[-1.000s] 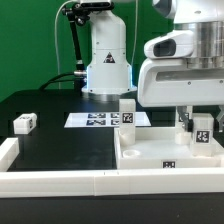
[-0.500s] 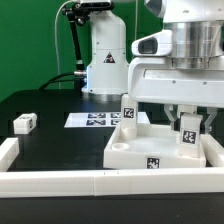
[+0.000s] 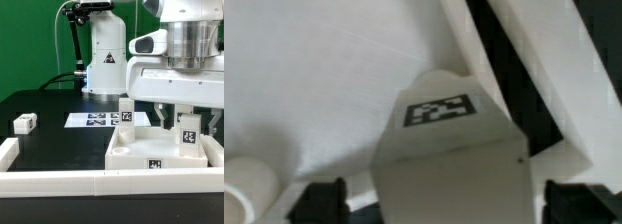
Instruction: Assemble square table
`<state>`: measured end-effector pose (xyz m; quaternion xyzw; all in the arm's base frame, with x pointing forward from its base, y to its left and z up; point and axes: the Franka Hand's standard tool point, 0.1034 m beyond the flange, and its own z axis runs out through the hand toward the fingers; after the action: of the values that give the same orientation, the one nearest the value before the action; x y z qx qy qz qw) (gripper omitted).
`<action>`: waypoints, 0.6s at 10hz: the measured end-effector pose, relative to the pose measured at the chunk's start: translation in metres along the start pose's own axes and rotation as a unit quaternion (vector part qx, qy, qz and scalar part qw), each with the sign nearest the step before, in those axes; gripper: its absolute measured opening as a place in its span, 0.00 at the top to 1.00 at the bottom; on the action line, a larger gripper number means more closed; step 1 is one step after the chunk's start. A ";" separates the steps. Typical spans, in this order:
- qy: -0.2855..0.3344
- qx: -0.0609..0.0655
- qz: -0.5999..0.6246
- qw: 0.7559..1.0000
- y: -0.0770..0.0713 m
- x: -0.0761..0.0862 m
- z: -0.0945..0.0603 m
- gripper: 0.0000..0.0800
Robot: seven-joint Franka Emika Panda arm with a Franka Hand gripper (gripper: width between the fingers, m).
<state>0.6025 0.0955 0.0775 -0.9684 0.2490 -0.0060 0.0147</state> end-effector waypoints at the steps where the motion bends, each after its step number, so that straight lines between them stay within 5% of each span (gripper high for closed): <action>1: 0.000 0.001 -0.007 1.000 0.001 -0.001 -0.003 0.22; 6: 0.009 0.012 -0.072 0.997 0.033 0.013 -0.047 0.19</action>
Offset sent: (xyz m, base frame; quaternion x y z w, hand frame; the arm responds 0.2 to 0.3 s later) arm -0.0250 -0.0265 0.0389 0.0050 -0.0349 -0.0205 0.9992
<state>0.5969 0.0595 0.1232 -0.9834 0.1789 -0.0185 0.0231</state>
